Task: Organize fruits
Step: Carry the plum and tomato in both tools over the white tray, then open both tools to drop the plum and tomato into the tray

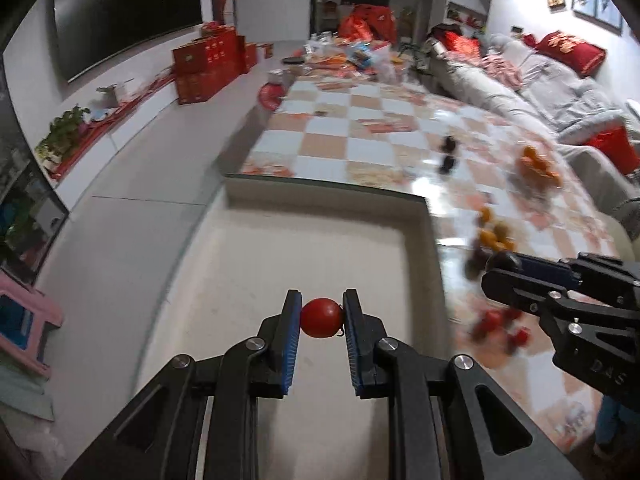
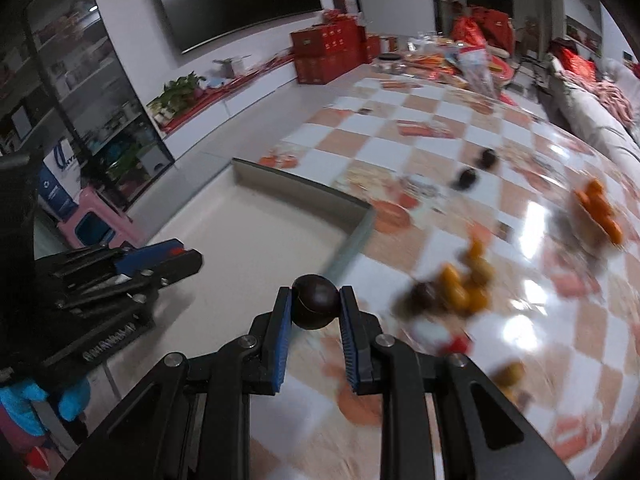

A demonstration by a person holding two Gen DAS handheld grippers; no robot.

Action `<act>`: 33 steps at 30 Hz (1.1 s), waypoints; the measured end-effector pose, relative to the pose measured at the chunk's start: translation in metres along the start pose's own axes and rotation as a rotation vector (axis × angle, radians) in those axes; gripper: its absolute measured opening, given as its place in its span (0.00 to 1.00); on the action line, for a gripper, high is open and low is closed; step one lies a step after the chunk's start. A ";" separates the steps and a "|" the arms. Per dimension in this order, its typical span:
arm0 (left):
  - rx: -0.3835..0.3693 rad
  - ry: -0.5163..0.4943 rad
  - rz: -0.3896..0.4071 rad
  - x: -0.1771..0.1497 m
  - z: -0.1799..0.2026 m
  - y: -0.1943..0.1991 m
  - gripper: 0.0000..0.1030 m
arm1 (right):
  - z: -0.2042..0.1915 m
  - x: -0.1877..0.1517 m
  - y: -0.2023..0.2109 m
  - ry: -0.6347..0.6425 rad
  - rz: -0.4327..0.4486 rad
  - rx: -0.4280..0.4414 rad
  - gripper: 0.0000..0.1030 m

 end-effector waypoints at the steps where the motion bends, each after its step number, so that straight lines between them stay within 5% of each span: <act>1: 0.014 0.002 -0.026 0.001 -0.008 -0.011 0.22 | -0.005 0.004 -0.010 0.001 -0.014 0.007 0.24; 8: 0.039 0.050 -0.132 -0.001 -0.032 -0.059 0.22 | -0.024 0.026 -0.074 0.003 -0.086 0.001 0.24; 20: 0.081 0.029 -0.139 0.001 -0.037 -0.076 0.22 | -0.032 0.025 -0.111 0.058 -0.145 -0.043 0.26; 26: 0.110 0.048 -0.157 -0.003 -0.044 -0.072 0.23 | -0.022 0.032 -0.100 0.028 -0.120 -0.032 0.63; 27: 0.108 0.050 -0.160 -0.004 -0.044 -0.071 0.29 | -0.022 0.034 -0.095 0.012 -0.114 -0.010 0.72; 29: 0.113 0.052 -0.149 -0.004 -0.044 -0.068 0.90 | -0.022 0.037 -0.088 -0.011 -0.101 0.030 0.80; 33: 0.128 0.006 -0.064 0.004 -0.033 -0.045 0.91 | -0.021 0.041 -0.066 -0.047 -0.073 0.072 0.81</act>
Point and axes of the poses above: each gripper's, at about its wrist camera, not at the fingertips, and y roughly against the way its jaws point, z to its right, x to its top, the point moved 7 cm from there along -y, roughly the way its jaws point, and after that the axes turned 12 degrees about -y, right-handed, at the moved point
